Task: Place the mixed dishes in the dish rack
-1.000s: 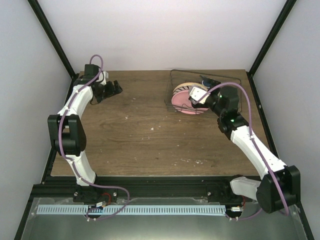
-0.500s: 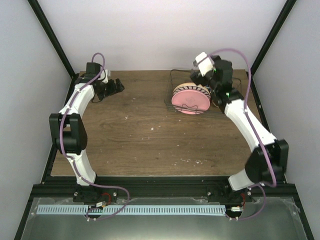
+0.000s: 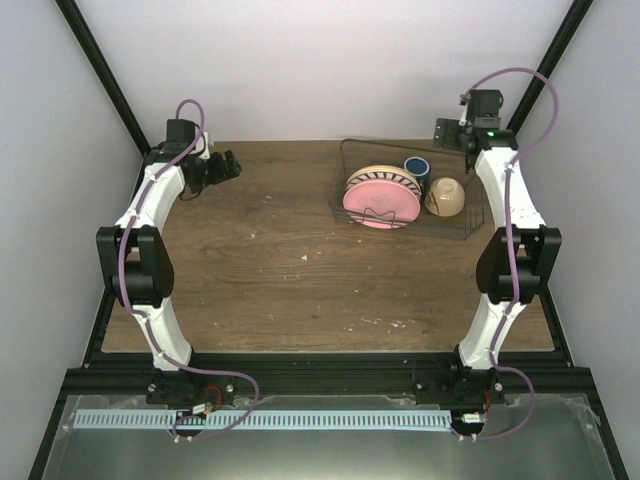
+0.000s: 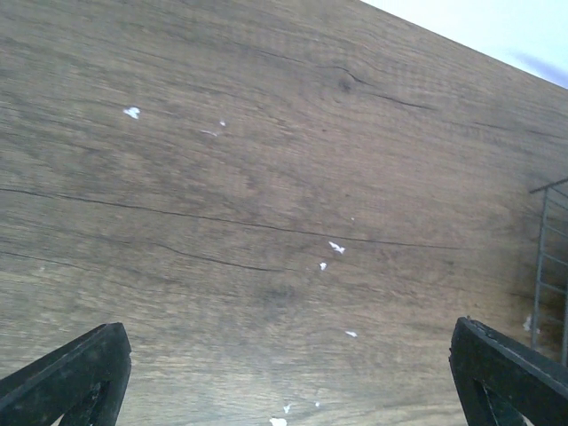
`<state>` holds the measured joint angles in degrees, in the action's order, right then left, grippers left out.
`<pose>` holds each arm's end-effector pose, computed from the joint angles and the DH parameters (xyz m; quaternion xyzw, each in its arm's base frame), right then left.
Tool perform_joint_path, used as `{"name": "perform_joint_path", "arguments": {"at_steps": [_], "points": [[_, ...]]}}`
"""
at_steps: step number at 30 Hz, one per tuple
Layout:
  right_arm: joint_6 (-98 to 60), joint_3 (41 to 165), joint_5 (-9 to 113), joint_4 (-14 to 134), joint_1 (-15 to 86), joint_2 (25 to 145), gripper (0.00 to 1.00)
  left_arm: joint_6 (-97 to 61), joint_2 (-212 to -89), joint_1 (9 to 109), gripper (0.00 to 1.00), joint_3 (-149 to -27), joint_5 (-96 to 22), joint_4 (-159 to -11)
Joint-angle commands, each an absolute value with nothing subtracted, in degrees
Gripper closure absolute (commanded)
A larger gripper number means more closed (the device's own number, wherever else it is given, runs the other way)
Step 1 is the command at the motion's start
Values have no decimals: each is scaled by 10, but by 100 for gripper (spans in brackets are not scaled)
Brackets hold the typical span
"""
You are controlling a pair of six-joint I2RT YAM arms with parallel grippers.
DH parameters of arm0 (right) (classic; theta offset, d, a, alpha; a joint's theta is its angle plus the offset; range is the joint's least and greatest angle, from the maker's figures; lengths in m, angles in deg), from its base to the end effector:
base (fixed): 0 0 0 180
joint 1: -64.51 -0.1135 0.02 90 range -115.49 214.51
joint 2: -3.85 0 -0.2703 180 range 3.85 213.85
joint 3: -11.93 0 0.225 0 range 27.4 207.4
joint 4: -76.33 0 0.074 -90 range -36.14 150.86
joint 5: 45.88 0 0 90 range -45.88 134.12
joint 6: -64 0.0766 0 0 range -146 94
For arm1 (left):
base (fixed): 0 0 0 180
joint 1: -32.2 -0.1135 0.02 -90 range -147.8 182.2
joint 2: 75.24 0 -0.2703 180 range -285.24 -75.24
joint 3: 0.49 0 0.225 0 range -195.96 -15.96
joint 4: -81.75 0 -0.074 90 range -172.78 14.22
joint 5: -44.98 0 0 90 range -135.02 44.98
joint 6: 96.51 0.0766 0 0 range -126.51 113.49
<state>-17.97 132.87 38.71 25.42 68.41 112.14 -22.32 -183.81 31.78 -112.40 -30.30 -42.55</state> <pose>0.4408 -0.0373 0.3264 0.1139 0.8918 -0.0267 0.4371 0.4213 -0.0164 0.2656 -0.0916 0.9352 -0.1630 0.3008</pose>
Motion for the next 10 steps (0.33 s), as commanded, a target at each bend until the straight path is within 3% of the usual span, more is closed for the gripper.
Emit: {"name": "perform_joint_path", "arguments": {"at_steps": [1,10], "points": [[-104,1292,366,235,702,1090,0,-218,-1835,313,0,-1145,-347,-419],[-102,1274,370,237,704,1087,0,-208,-1844,311,0,-1161,-351,-411]]}}
